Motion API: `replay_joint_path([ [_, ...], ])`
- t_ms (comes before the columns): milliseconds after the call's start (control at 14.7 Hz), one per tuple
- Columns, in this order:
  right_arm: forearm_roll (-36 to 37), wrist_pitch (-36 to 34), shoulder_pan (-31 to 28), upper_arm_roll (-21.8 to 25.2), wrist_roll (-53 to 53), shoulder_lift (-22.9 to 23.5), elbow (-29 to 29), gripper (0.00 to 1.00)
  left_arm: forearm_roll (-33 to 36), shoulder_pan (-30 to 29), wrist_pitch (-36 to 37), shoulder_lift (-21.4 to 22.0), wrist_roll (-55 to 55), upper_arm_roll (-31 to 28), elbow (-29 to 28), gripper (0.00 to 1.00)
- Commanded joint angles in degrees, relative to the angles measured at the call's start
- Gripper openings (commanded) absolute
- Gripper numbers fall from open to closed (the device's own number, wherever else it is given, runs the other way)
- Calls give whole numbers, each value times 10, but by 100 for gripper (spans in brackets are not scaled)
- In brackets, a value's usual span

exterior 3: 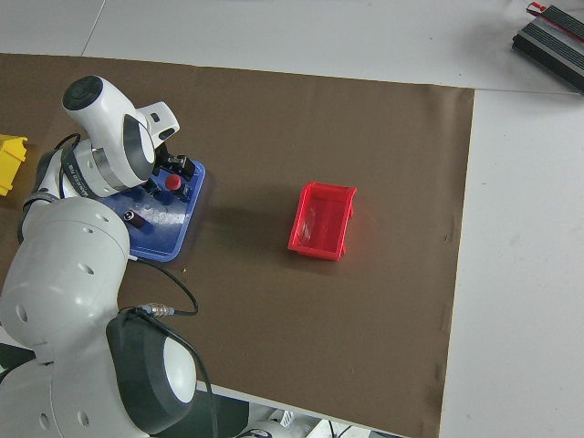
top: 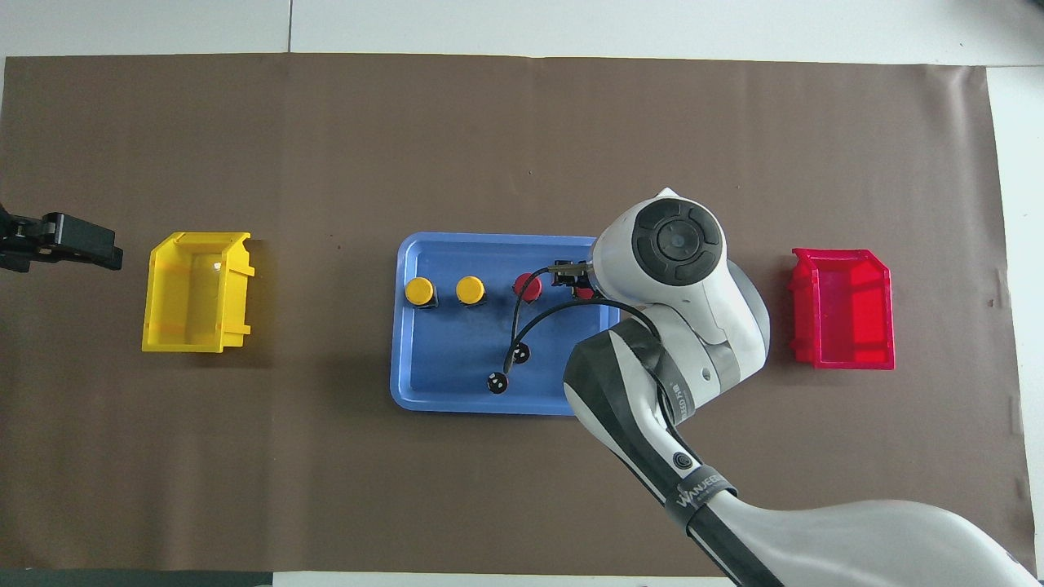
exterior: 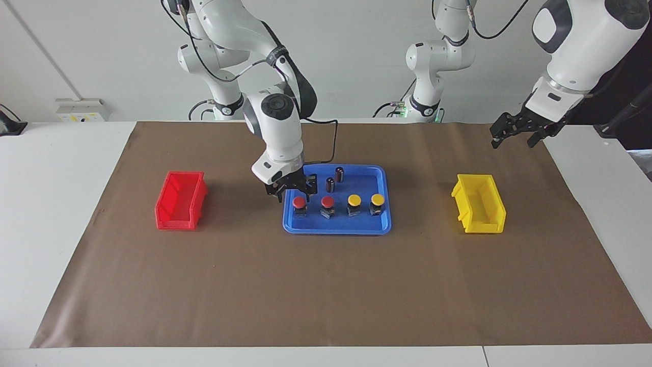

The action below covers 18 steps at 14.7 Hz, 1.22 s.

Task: Sort red and yellow buttons by color
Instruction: 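Reach and grasp the red button nearest the red bin with the right gripper, then carry the red button to the red bin while the left gripper reaches a yellow button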

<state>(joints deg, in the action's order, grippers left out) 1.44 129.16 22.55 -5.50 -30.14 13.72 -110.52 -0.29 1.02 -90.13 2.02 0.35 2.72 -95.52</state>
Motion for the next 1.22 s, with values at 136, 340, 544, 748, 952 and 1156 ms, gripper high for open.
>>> replay_joint_path([
  [136, 6, 29, 2, 0, 7, 7, -14, 81, 13, -1, -14, 35, -3, 0, -53, 100],
  [340, 6, 35, 3, 0, 10, 12, -14, 73, 13, -1, -22, 37, -4, 0, -59, 100],
  [544, 7, 45, 4, 0, 10, 16, -14, 68, 13, -1, -24, 44, -9, 0, -72, 100],
  [748, 7, 49, 5, 0, 10, 20, -15, 64, 13, -1, -29, 44, -8, 0, -73, 100],
  [952, 7, 48, 5, 0, 10, 20, -15, 51, 13, -2, -26, 45, -7, 0, -75, 100],
  [1156, 7, 36, 5, 0, 10, 23, -2, 32, 13, -2, -30, 48, -11, 0, -81, 100],
])
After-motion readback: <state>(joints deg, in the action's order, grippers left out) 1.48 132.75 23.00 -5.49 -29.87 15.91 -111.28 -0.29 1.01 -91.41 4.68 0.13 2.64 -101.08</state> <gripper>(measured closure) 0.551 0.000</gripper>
